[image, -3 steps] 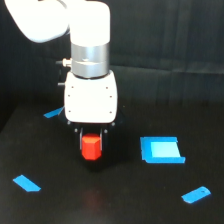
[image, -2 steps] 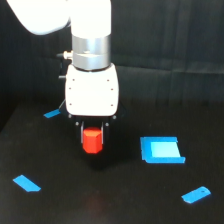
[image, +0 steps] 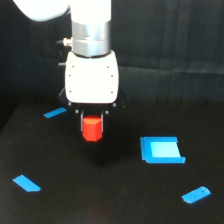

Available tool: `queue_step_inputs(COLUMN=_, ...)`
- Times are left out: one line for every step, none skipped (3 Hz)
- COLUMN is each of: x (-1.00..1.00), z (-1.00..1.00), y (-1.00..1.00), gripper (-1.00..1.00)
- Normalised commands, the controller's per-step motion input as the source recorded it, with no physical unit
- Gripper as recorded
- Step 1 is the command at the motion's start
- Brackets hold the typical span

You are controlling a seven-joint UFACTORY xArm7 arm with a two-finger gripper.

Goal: Pick up the red object from the table

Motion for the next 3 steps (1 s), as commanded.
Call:
queue_step_inputs(x=-0.08, z=0.87, y=0.04, gripper=-1.0)
queue_step_inputs(x=-0.05, z=0.61, y=-0.11, gripper=-1.0)
queue_step_inputs(x=0.07, z=0.19, y=0.06, gripper=-0.94)
